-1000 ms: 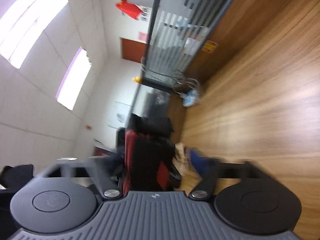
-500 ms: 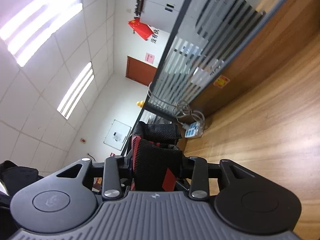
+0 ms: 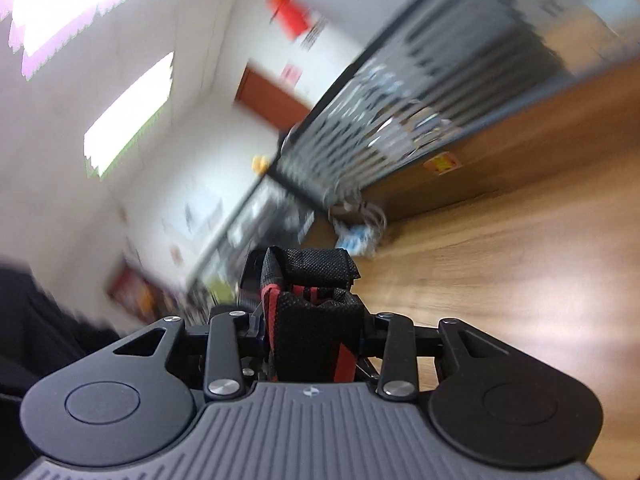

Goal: Fold shopping bag
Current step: 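Hold the bundle upright with the left gripper while the right gripper releases and withdraws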

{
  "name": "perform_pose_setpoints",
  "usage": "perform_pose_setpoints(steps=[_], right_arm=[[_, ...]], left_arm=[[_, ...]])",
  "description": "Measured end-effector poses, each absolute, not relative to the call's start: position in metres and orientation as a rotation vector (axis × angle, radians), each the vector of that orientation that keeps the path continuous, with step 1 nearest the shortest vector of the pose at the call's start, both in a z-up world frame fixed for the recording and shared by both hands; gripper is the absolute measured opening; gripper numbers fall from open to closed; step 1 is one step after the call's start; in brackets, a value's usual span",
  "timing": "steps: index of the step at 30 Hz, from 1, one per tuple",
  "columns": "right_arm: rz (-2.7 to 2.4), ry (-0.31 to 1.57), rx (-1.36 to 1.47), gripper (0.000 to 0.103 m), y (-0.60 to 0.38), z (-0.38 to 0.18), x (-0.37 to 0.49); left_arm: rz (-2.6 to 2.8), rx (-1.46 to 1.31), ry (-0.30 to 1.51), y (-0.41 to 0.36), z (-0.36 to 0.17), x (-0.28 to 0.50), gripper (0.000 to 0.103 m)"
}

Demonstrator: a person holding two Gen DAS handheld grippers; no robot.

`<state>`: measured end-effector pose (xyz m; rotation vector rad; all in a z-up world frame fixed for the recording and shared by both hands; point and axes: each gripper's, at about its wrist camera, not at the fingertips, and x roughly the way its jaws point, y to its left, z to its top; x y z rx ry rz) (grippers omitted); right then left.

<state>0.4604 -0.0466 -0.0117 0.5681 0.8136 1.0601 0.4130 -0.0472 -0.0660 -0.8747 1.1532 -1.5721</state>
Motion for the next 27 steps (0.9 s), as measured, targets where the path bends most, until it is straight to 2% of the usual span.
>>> perform_pose_setpoints(steps=[6,14,27], right_arm=[[1.158,0.805,0.476,0.040,-0.053,-0.002,0.473],[1.195,0.776,0.424,0.041,-0.119,0.008,0.483],[1.254,0.802,0.429,0.042,-0.198,-0.009,0.507]], left_arm=[[-1.495,-0.939,1.179,-0.062,-0.064,0.414,0.045],[-1.457,-0.929,1.207,-0.127,-0.058,0.423,0.045],[-1.367,-0.951,1.244,-0.186,-0.064,0.434,0.045]])
